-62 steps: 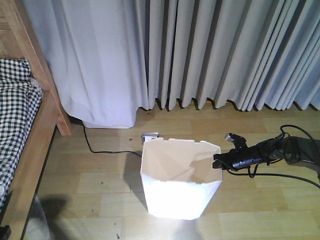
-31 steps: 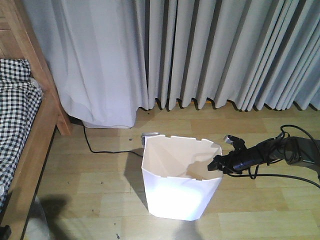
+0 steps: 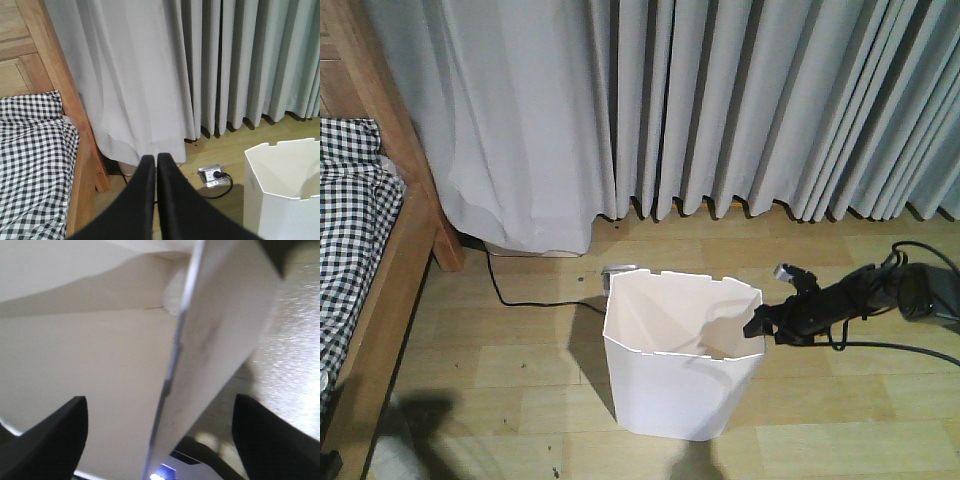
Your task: Move trash bin to bedside with robot
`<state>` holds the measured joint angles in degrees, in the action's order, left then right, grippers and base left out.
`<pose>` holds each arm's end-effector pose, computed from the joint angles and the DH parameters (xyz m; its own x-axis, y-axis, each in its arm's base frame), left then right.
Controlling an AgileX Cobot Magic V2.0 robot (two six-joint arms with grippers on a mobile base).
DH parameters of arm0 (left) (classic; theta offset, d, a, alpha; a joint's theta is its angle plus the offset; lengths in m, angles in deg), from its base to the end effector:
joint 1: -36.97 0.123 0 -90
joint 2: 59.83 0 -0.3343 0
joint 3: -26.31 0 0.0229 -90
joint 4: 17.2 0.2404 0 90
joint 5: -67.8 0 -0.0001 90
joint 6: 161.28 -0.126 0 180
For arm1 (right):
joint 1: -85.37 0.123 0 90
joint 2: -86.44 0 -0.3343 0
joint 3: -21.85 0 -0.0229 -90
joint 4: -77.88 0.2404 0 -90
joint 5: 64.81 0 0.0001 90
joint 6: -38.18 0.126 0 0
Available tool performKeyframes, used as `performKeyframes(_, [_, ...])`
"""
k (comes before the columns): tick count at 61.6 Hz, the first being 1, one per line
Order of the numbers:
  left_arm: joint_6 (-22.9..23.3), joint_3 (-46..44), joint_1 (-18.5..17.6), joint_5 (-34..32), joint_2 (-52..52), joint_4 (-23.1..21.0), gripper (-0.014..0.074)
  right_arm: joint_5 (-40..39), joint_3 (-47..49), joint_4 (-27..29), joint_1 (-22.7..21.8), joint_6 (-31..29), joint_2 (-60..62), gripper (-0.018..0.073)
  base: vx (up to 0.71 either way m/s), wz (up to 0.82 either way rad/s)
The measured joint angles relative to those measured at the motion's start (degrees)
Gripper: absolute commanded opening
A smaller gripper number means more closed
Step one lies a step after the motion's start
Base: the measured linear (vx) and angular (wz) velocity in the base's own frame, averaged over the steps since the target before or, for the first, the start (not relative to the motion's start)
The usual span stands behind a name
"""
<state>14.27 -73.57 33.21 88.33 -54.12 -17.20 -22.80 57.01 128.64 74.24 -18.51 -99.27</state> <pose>0.0263 -0.0017 0.1610 -0.2751 0.0958 -0.9566 0.0872 0.9934 0.0744 0.4741 -0.0266 -0.2161 -0.9919 -0.0215 -0.1251 -0.0821 0.8604 0.5030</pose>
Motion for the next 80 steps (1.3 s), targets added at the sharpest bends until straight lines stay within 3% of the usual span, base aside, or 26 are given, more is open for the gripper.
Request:
performKeyframes(9, [0.00, 0.00, 0.00, 0.00, 0.00, 0.00, -0.0007, -5.51, -7.07, -3.03, 0.28, 1.23, 5.57, 0.0568, 0.00, 0.00])
performKeyframes(23, [0.00, 0.00, 0.00, 0.00, 0.00, 0.00, -0.0007, -15.58, -24.80, -2.90, 0.92, -0.89, 18.08, 0.0568, 0.00, 0.00])
performKeyframes(41, [0.00, 0.00, 0.00, 0.00, 0.00, 0.00, -0.0007, -27.46, -47.13, -3.87, 3.28, -3.37, 44.97, 0.0568, 0.00, 0.00])
performKeyframes(58, [0.00, 0.00, 0.00, 0.00, 0.00, 0.00, -0.0007, -31.37, -60.57, -3.96, 3.32, -3.82, 71.98, 0.0568, 0.00, 0.00])
performKeyframes(80, [0.00, 0.00, 0.00, 0.00, 0.00, 0.00, -0.0007, -29.70, -72.07, -4.14, 3.32, -3.99, 105.07, 0.0568, 0.00, 0.00])
